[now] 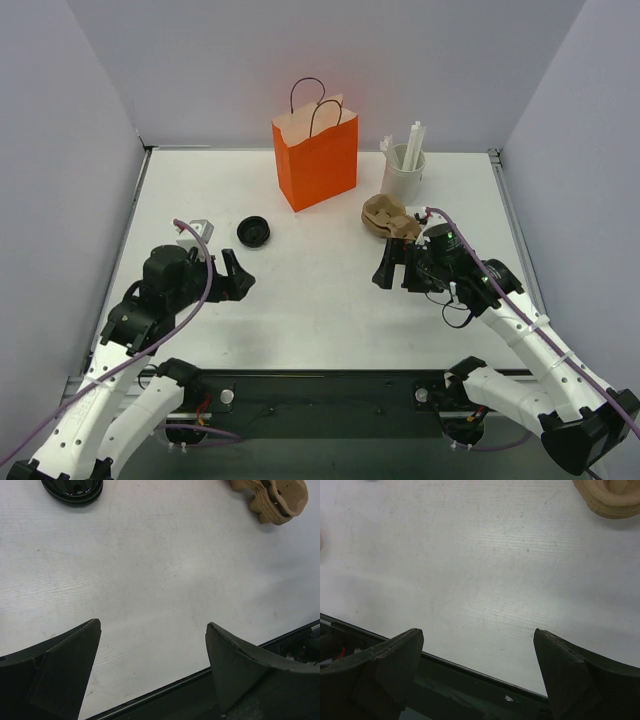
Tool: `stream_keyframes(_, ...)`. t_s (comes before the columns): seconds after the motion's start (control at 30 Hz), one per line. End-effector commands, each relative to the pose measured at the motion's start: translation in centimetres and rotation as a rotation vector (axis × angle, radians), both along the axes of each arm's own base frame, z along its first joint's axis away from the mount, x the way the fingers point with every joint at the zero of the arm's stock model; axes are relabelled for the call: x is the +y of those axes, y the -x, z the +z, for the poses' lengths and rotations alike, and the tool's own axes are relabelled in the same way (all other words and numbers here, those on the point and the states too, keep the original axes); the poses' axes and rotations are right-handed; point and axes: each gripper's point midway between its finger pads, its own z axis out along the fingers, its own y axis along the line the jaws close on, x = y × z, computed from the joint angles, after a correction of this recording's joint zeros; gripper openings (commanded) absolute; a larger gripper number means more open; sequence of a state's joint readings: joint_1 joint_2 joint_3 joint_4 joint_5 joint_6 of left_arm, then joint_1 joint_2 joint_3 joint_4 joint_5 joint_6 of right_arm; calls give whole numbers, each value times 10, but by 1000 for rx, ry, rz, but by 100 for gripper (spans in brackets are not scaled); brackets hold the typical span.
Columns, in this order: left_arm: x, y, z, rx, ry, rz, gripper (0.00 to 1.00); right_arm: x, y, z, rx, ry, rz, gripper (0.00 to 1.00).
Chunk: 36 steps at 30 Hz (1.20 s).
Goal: Pack the takeout coffee
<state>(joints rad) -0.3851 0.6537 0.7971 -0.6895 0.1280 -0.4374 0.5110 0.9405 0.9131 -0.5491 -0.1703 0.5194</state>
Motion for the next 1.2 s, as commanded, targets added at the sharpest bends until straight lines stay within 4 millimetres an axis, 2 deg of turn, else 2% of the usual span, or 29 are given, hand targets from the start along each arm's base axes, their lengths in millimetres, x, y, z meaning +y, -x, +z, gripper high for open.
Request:
stream_keyframes(0.0, 7, -7, 10, -17, -13, 58, 94, -4, -7, 11, -37, 1, -35, 98)
stream_keyframes(0.07, 23, -13, 8, -5, -64, 147, 93, -7, -5, 9, -32, 12, -45, 98)
stream_keyframes(0.13, 40, -19, 16, 2, -86, 268, 91, -8, -2, 9, -30, 5, -45, 98)
stream_keyframes(0.17, 60, -22, 9, 32, -161, 372, 91, -7, 0, 9, -30, 1, -37, 97)
stream_keyframes(0.23, 74, -28, 20, 30, -200, 453, 90, -6, 4, 10, -39, -14, -25, 96)
stream_keyframes(0.3, 95, -35, 14, 94, -308, 551, 89, -5, 9, 6, -38, -23, 0, 95)
stream_keyframes(0.37, 107, -44, 13, 158, -387, 597, 81, -5, 12, 6, -58, -33, 19, 94)
stream_keyframes(0.43, 131, -53, 11, 215, -450, 679, 72, -4, 14, 8, -87, -42, 39, 93)
stream_keyframes(0.5, 143, -59, 5, 258, -450, 696, 70, -3, 18, 8, -93, -55, 54, 90)
stream_keyframes(0.53, 156, -61, 2, 277, -440, 731, 69, -2, 19, 11, -109, -71, 63, 89)
stream_keyframes(0.63, 164, -75, -15, 305, -438, 734, 61, 7, 26, 14, -125, -121, 120, 83)
stream_keyframes(0.8, 170, -79, -39, 362, -479, 734, 53, 15, 31, 11, -121, -163, 157, 77)
stream_keyframes(0.93, 180, -72, -50, 394, -530, 756, 51, 18, 32, 13, -119, -169, 177, 73)
stream_keyframes(1.17, 181, -71, -62, 400, -533, 738, 50, 22, 32, 18, -127, -183, 196, 71)
